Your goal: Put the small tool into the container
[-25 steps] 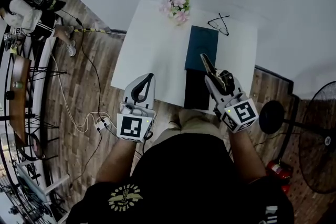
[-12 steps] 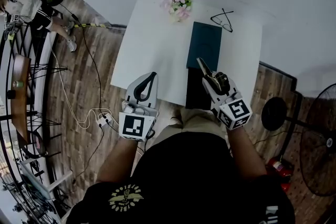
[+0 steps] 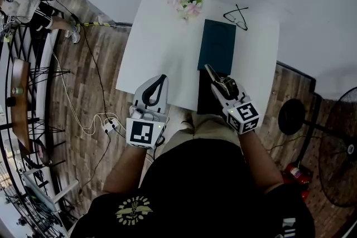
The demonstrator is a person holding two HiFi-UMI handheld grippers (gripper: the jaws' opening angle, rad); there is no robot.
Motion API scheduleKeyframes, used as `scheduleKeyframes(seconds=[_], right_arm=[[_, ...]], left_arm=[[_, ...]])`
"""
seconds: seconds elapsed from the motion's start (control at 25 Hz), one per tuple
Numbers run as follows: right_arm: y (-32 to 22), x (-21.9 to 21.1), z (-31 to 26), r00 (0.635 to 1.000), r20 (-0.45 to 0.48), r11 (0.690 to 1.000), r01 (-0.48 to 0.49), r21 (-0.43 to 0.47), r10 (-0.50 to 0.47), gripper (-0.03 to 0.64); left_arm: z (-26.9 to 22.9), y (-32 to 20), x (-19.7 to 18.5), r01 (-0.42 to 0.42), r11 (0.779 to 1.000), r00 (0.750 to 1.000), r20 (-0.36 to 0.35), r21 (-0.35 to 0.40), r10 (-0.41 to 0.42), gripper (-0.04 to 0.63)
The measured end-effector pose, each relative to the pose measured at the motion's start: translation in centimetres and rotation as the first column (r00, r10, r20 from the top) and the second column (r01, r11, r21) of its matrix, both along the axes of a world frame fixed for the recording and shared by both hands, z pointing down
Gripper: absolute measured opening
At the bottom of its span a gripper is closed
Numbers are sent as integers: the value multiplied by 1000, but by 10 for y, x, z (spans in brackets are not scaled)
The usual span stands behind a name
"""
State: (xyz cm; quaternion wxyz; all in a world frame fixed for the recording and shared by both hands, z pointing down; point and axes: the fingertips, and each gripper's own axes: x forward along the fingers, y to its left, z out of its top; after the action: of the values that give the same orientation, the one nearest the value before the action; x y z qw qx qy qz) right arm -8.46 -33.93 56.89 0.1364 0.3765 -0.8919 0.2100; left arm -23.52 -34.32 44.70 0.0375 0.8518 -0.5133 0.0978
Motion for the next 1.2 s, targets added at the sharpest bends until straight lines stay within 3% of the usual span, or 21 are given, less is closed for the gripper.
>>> scheduleKeyframes(seconds=[1.2], right_arm=[[15, 6, 131, 986, -152, 964, 21, -265, -63, 117]], left_arm=[[9, 11, -7, 35, 999, 999, 14, -29, -34, 6]])
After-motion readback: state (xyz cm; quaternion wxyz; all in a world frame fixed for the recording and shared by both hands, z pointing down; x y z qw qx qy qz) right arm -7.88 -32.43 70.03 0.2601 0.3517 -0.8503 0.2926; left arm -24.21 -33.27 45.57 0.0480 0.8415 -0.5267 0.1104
